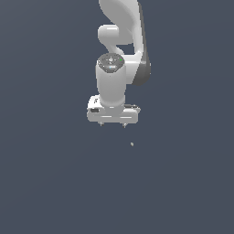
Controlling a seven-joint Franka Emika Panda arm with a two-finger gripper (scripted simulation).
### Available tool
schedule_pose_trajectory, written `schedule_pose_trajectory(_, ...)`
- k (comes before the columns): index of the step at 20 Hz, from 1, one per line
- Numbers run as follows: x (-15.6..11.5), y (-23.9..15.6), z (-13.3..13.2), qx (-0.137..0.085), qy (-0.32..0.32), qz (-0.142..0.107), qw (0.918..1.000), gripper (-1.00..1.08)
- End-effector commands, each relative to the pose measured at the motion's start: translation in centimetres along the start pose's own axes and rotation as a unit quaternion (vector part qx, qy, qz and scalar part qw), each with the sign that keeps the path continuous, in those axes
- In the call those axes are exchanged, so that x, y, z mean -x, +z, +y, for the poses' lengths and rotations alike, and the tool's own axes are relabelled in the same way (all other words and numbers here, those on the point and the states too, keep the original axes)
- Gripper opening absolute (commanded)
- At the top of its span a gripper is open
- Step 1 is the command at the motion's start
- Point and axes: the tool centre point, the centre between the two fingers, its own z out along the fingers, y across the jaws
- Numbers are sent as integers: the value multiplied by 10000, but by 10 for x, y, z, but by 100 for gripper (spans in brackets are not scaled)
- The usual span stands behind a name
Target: Pick up the object and move it to a goal position.
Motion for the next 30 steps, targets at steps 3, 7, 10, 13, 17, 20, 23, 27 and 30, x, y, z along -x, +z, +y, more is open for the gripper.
schedule_pose_trajectory(3, 0, 0, -1, 6, -26, -1, 10000, 100)
schedule_pose_trajectory(7, -1, 3, -6, 51, -229, -11, 9997, 100)
schedule_pose_trajectory(10, -1, 4, -9, 82, -352, -18, 9993, 100)
schedule_pose_trajectory(13, -1, 4, -10, 90, -363, -19, 9993, 100)
schedule_pose_trajectory(17, -1, 5, -10, 88, -399, -19, 9992, 100)
schedule_pose_trajectory(20, -2, 7, -12, 93, -520, -22, 9986, 100)
schedule_pose_trajectory(23, -2, 10, -14, 101, -714, -25, 9974, 100)
schedule_pose_trajectory(27, -4, 17, -19, 112, -1086, -32, 9940, 100)
schedule_pose_trajectory(30, -5, 24, -24, 120, -1452, -39, 9893, 100)
